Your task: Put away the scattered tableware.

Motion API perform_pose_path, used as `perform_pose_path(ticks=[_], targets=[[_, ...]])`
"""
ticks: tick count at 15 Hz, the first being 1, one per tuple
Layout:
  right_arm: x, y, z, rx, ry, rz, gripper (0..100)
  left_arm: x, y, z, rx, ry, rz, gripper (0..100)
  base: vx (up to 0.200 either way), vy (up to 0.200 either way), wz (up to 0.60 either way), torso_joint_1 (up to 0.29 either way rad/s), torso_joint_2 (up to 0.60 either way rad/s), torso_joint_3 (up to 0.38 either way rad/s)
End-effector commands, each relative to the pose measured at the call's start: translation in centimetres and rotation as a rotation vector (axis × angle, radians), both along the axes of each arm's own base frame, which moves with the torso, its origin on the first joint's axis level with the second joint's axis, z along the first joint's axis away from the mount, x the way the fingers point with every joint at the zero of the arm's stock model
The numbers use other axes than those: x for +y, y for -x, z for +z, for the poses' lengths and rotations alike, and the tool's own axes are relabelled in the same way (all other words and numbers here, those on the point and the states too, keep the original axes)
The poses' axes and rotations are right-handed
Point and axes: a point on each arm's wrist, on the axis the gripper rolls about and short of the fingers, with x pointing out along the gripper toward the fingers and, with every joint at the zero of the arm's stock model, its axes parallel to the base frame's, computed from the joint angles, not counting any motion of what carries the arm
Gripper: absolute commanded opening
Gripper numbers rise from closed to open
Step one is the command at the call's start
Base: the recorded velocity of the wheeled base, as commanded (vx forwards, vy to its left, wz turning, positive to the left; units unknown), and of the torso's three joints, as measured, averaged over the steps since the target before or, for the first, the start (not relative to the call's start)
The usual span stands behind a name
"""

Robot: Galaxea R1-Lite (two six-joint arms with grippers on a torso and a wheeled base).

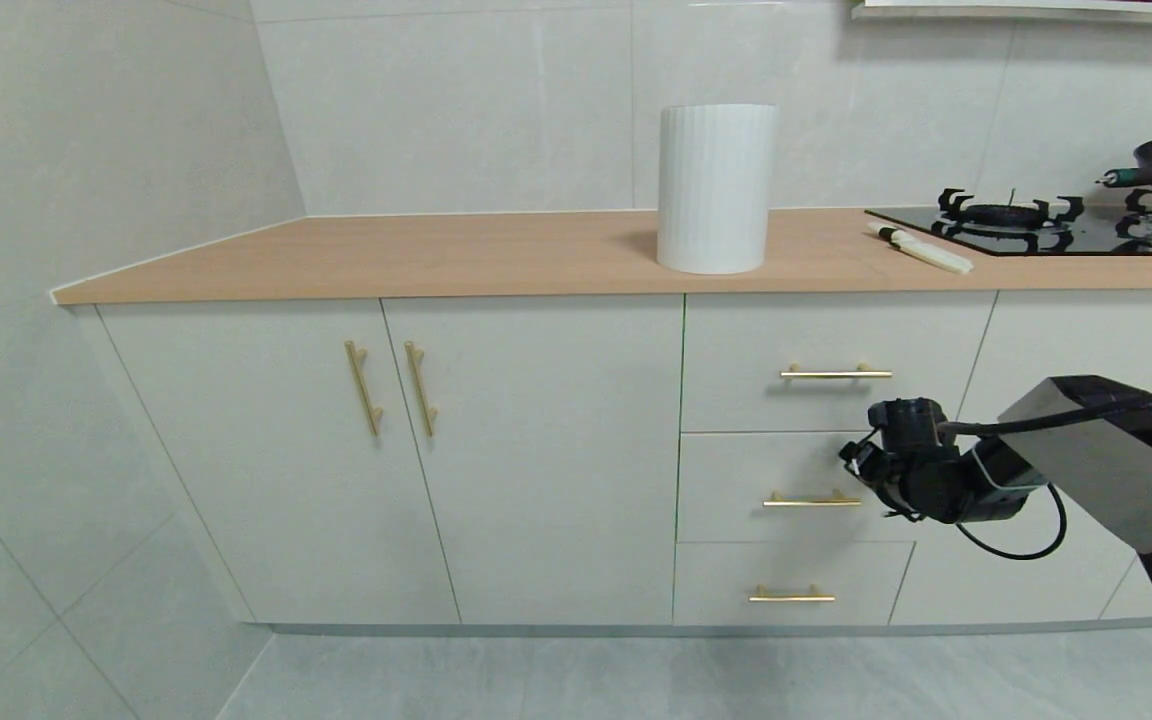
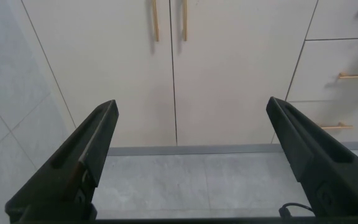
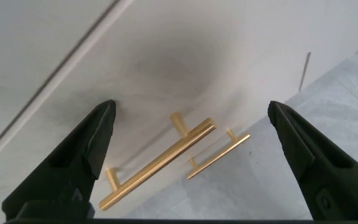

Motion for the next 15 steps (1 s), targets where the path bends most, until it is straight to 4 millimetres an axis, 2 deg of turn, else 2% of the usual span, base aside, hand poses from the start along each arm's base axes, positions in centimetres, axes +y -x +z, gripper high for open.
perform_pose_path(ticks=[1,4,6,8,10,11,13,14,15], targets=[[0.0,-0.1,0.3,-0.009,-0.003,-0.003,100,0.0,0.0,0.0,0.000,0.000,0.000,100,0.000,0.000,0.00,0.000,0.00,0.000],[0.0,0.6,1.0,-0.001,-0.001,0.000,100,0.0,0.0,0.0,0.000,0.000,0.000,100,0.000,0.000,0.00,0.000,0.00,0.000],[0.5,2.6,3.6,-0.002,-0.026,0.044,100,0.0,0.0,0.0,0.000,0.000,0.000,100,0.000,0.000,0.00,0.000,0.00,0.000],[1.3,6.1,8.2,-0.036,-0.018,0.092,100,0.0,0.0,0.0,0.000,0.000,0.000,100,0.000,0.000,0.00,0.000,0.00,0.000],[2.0,9.9,12.3,-0.079,0.015,0.146,100,0.0,0.0,0.0,0.000,0.000,0.000,100,0.000,0.000,0.00,0.000,0.00,0.000],[2.3,14.2,16.4,-0.151,0.027,0.195,100,0.0,0.0,0.0,0.000,0.000,0.000,100,0.000,0.000,0.00,0.000,0.00,0.000],[1.9,19.9,21.5,-0.284,0.121,0.259,100,0.0,0.0,0.0,0.000,0.000,0.000,100,0.000,0.000,0.00,0.000,0.00,0.000],[1.9,19.9,21.5,-0.284,0.121,0.259,100,0.0,0.0,0.0,0.000,0.000,0.000,100,0.000,0.000,0.00,0.000,0.00,0.000],[1.2,26.1,24.7,-0.402,0.223,0.312,100,0.0,0.0,0.0,0.000,0.000,0.000,100,0.000,0.000,0.00,0.000,0.00,0.000]])
